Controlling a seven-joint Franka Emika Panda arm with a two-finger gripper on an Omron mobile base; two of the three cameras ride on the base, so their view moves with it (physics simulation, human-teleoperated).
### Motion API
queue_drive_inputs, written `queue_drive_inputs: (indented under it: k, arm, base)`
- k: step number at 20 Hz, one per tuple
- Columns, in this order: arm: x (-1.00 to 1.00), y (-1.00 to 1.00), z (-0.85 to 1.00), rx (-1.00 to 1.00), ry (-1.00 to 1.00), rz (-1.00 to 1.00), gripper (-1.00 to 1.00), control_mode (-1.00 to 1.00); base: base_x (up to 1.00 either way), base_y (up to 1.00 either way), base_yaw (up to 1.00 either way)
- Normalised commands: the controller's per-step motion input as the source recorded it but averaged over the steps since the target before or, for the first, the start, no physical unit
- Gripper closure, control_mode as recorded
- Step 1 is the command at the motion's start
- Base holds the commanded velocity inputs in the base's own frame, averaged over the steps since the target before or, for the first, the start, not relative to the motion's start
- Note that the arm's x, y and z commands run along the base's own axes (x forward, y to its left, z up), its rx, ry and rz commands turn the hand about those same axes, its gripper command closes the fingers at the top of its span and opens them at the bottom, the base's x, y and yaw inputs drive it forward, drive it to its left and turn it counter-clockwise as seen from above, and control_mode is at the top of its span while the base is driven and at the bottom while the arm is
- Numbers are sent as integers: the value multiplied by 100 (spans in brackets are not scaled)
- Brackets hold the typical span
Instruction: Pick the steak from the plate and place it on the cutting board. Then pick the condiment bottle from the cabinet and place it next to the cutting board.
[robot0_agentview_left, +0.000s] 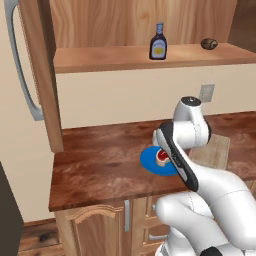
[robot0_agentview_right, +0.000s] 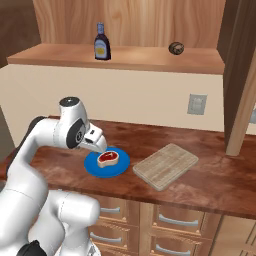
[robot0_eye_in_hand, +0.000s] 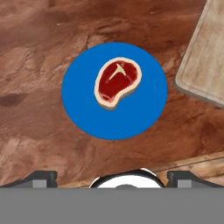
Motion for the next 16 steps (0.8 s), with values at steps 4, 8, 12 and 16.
queue_drive_inputs:
  k: [4,8,12,16]
  arm:
    - [20,0,-20,6,0,-5,-100,-100]
    - [21,0,-19,7,0,-4,-100,-100]
    - [22,0,-18,4,0,-3,-100,-100]
    - [26,0,-20,1,0,-2,-100,-100]
  base:
    - [0,0,0]
    - [0,0,0]
    - [0,0,0]
    - [0,0,0]
